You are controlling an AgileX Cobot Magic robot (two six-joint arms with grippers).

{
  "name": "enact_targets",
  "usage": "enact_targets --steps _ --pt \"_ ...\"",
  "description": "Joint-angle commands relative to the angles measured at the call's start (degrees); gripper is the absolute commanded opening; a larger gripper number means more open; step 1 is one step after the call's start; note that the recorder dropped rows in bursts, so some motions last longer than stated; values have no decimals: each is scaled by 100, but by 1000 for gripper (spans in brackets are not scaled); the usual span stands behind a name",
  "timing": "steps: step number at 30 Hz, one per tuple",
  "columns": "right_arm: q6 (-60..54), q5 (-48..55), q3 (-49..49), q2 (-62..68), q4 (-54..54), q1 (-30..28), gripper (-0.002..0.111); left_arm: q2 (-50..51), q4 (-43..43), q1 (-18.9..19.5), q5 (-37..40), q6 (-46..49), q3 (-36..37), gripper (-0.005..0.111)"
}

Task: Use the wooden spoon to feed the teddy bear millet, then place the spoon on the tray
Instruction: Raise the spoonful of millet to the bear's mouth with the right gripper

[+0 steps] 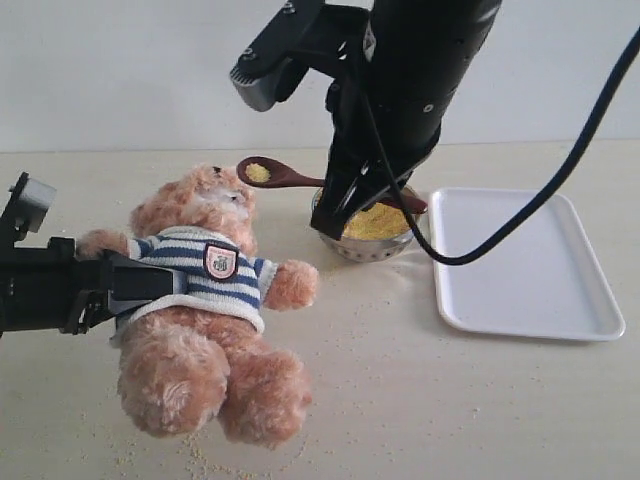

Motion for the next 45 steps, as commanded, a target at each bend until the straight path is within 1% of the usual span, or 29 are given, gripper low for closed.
enact_targets --steps 1,10,20,29,38,41,45 --pt "-38 -123 0 -5 -163 160 0 -18 -108 15 376 -149 -156 5" --pt "4 -334 0 30 -316 160 0 -18 -108 15 427 -173 -156 5" --pt "-36 -512 0 349 -590 224 0 -18 -108 15 438 -173 -156 5" --pt "-51 -662 0 423 -578 224 0 -18 -108 15 438 -173 -156 5" --pt "-343 -918 0 465 -642 233 0 -18 -108 15 438 -173 -156 5" --pt "-383 -828 0 556 -1016 365 0 -18 -108 15 476 -173 -156 5" --pt "-389 -784 0 653 -1698 704 0 -18 -108 15 549 -173 -156 5"
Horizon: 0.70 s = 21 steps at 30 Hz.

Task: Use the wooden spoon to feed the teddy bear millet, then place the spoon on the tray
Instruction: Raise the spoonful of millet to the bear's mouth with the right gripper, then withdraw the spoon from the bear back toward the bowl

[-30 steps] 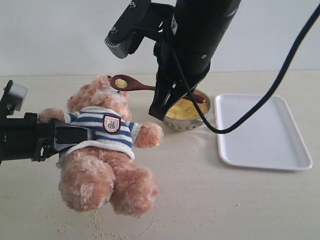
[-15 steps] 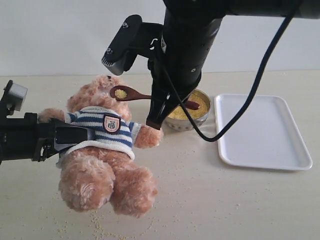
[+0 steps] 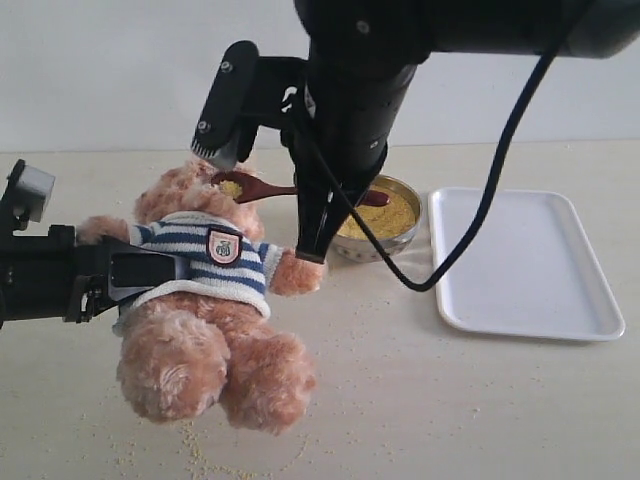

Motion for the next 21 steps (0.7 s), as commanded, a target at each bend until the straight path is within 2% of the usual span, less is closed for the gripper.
enact_targets --steps 1,11,21 --pt "-13 40 0 94 -739 352 0 -18 -108 15 281 -34 -19 5" --pt "322 279 0 96 -2392 787 0 -18 -108 15 316 -34 -19 5" --pt "-17 607 0 225 -3454 1138 0 -18 -108 15 316 -34 -19 5"
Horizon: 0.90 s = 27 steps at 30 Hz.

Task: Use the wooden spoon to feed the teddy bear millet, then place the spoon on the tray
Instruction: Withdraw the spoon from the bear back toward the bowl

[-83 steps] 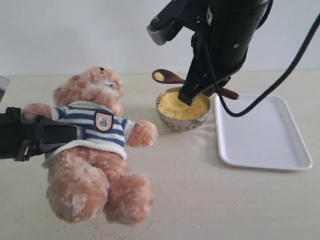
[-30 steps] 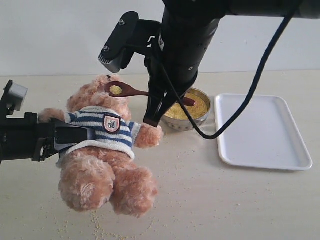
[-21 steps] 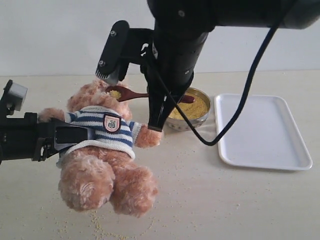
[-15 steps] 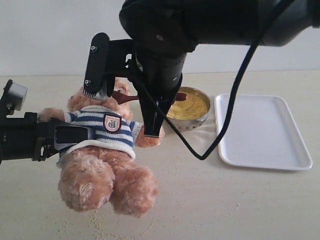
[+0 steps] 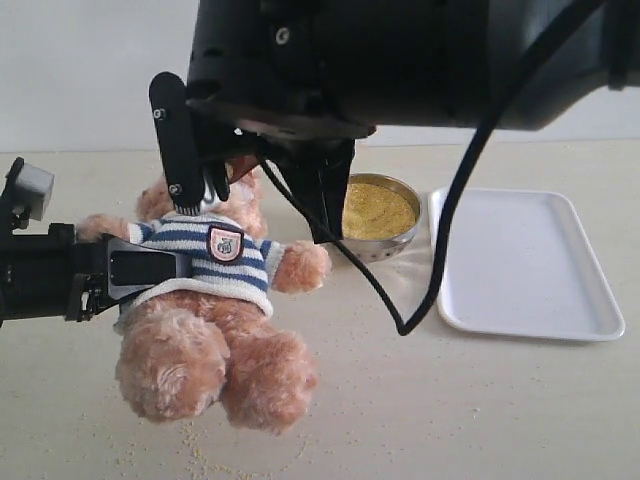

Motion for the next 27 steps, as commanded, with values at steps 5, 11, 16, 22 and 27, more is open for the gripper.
enact_targets --steps 5,11,16,22,27 --pt "-475 340 336 164 -719 385 0 -18 -108 15 191 -25 -19 5" --pt "676 327 937 164 -2295 441 0 -18 -108 15 191 -25 -19 5" --pt "1101 232 937 164 -2648 452 0 -18 -108 15 191 -25 -19 5" --pt "1575 80 937 164 -2938 783 0 -18 -108 15 203 -25 -19 5" --pt "1566 492 937 164 -2822 775 0 -18 -108 15 202 -25 -19 5"
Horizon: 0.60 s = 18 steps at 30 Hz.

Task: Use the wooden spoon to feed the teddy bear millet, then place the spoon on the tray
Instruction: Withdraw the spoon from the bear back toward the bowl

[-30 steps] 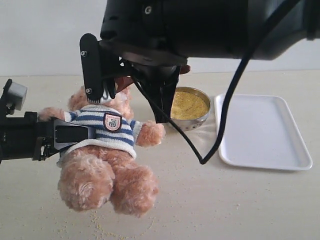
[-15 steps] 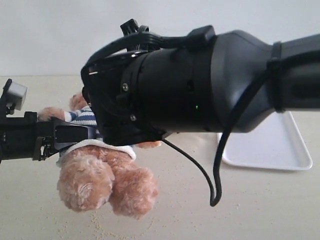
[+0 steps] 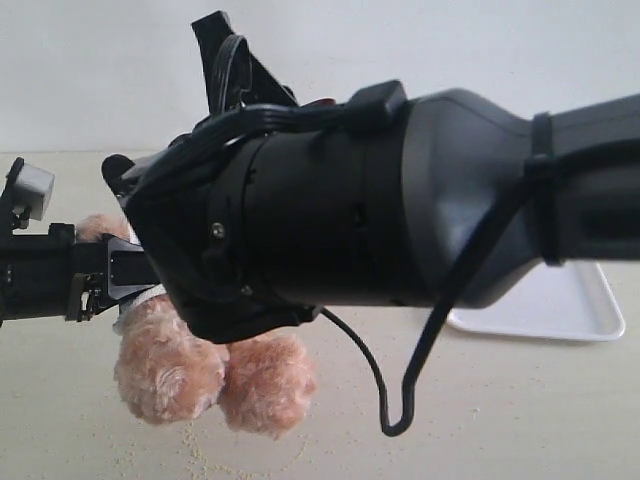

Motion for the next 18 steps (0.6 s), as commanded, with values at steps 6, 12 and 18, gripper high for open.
enact_targets --steps 6,12,18 --pt "128 496 12 -39 173 -12 0 -18 -108 15 193 -25 -19 5" --pt "1472 564 12 -479 159 -347 0 -18 -108 15 206 -25 -19 5" --pt "1455 -160 12 -1433 2302 -1533 0 -18 -108 15 281 47 -19 5"
